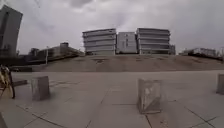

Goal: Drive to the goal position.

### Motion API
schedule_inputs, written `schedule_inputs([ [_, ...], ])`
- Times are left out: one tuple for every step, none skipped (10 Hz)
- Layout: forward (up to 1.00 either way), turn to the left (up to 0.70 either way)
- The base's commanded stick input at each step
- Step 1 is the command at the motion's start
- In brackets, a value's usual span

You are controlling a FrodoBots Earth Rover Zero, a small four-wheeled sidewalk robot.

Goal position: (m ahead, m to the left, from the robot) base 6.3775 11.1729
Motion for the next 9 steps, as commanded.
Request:
schedule_inputs([
  [0.05,0.0],
  [0.05,0.0],
  [0.05,0.0],
  [0.05,0.0],
  [0.05,0.0],
  [0.05,0.0],
  [0.05,0.0],
  [0.05,0.0],
  [0.05,0.0],
])
